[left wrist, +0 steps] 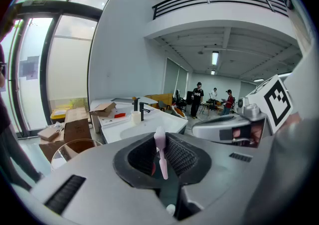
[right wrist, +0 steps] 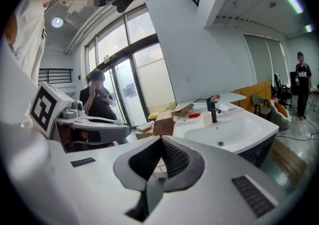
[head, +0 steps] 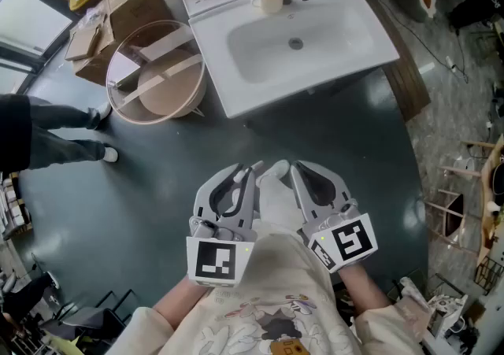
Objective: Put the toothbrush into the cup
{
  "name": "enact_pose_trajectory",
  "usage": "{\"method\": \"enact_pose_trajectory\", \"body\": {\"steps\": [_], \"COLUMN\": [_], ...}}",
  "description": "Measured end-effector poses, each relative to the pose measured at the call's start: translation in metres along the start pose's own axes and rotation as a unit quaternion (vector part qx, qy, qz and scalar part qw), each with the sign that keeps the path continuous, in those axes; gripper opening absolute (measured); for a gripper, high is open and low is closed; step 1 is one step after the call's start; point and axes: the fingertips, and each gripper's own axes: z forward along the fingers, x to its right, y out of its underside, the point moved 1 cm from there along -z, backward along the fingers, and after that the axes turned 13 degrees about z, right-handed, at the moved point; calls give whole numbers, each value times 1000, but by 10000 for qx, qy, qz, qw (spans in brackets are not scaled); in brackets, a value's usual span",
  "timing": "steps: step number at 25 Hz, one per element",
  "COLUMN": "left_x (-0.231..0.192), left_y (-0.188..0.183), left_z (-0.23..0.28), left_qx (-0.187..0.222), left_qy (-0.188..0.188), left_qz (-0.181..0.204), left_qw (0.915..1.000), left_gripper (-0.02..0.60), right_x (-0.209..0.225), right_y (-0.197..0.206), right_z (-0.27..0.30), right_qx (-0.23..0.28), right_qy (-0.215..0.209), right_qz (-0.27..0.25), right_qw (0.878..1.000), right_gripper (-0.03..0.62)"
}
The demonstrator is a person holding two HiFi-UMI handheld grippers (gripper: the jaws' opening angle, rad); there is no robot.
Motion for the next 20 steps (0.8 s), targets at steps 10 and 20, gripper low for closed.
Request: {"method": "enact_pose_trajectory", "body": {"steps": [10, 20], "left_x": [27, 54], "left_y": [38, 27], "left_z": [-96, -103], "left_qx": [209, 227], "left_qy": [377, 498], "left_qz": [-50, 151], "left_qw": [9991, 9984], "left_gripper": [58, 58], "right_x": [-92, -87], "right_y": [84, 63], "right_z": [-40, -75], "right_qx": [-147, 243], "right_qy": [80, 113], "right_qz": [27, -180], "right_qw": [9999, 9995], "right_gripper": [15, 15]}}
